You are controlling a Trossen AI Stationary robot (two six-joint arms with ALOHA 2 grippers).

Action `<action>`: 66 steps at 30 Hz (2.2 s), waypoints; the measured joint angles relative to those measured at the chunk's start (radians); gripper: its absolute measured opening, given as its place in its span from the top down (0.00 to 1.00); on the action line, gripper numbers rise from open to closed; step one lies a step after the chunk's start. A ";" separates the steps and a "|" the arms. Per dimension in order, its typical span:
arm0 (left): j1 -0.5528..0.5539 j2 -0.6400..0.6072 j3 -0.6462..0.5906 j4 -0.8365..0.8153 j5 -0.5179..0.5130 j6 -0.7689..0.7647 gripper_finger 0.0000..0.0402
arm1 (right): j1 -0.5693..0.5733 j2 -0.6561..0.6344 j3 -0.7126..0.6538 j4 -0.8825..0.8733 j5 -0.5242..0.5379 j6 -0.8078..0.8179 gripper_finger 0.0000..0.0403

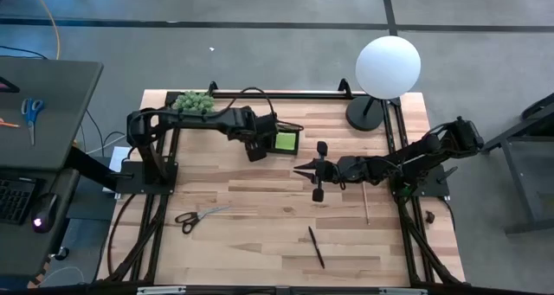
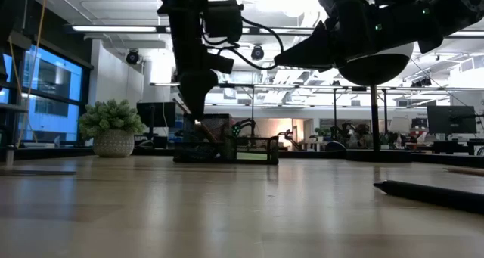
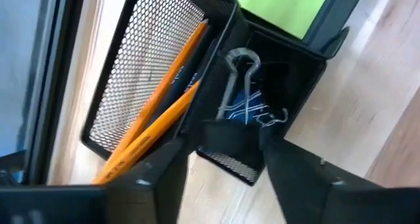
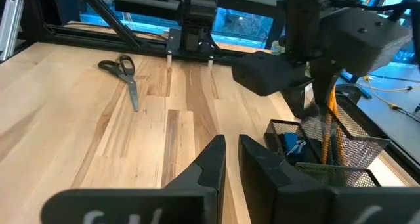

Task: Pick and place office supplies into organizer
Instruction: Put the clip binder into the organizer bin, then move the organizer bin to the center

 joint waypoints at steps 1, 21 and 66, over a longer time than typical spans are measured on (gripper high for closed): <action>0.000 0.000 0.000 0.004 0.006 -0.001 0.50 | 0.000 0.000 0.000 0.000 0.000 0.000 0.91; -0.216 0.000 0.000 -0.511 0.190 -0.184 0.40 | 0.000 0.000 0.000 -0.002 -0.014 0.001 0.92; -1.050 -0.002 -0.200 0.014 -0.398 -0.652 0.80 | -0.467 0.179 0.496 -0.891 0.017 0.438 0.61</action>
